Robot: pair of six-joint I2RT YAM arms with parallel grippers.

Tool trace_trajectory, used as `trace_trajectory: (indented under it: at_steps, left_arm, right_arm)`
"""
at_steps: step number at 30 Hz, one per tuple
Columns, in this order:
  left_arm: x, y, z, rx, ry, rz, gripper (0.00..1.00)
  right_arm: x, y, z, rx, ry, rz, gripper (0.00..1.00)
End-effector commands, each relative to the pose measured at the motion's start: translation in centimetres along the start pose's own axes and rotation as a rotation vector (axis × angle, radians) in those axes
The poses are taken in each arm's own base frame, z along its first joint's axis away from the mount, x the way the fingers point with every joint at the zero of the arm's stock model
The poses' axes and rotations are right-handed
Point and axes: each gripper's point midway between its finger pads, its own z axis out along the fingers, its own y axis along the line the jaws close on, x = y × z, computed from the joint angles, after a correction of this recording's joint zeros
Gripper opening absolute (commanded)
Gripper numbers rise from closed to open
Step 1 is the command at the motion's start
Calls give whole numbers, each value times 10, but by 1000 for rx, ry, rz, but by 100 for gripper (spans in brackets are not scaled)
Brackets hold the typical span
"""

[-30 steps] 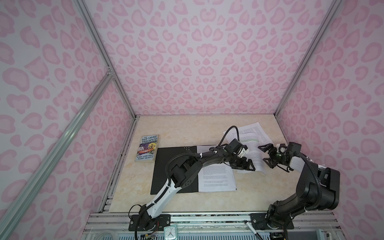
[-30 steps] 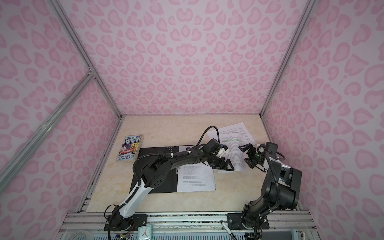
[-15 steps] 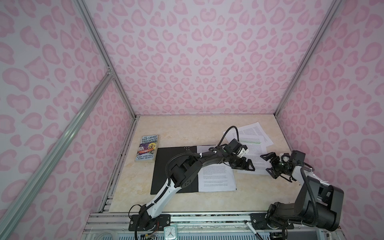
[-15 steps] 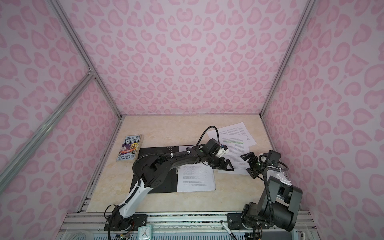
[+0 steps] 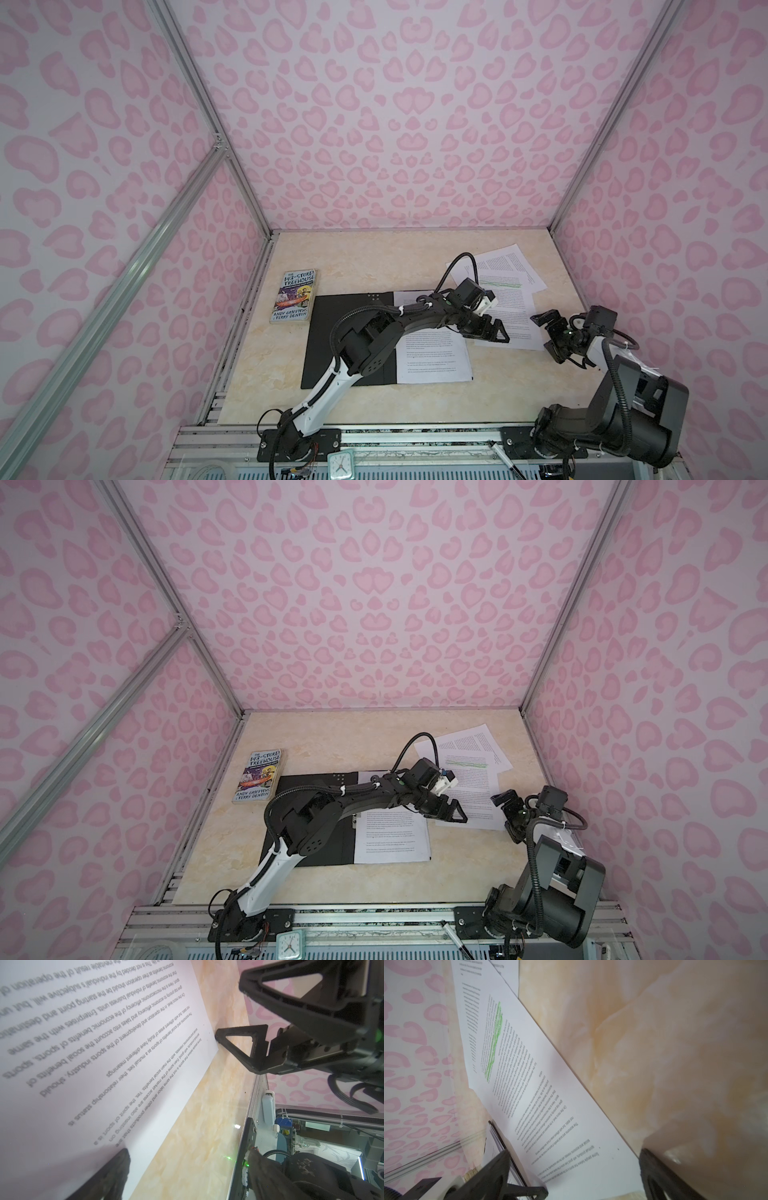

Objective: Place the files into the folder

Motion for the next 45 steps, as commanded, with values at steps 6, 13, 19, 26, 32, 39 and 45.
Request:
trace_trajectory:
  at_steps: [6,13,19,26,32,39,45]
  left_arm:
    - [47,67,7,-223,134,-174,91]
    - [48,68,10,-216,147,-172,91]
    - [48,68,12,-215,154,-174,91]
    - [51,66,9,-215,156,-168,91]
    - [48,63,8,-204,150,-165,91]
    - [35,40,0,-148,120,-117,91]
    - [7,1,-20,-81,49,12,92]
  right_arm:
    - [44,-3,24,25,112,100,98]
    - [47,41,18,-147,69,63,98]
    - [56,63,19,-232,46,66,98]
    - [44,51,22,-205,-59,78,86]
    - [42,51,28,-212,-103,68,62]
    - [38,32,31,-134,-161,59,22]
    - [30,52,20,-144,-169,-24,0]
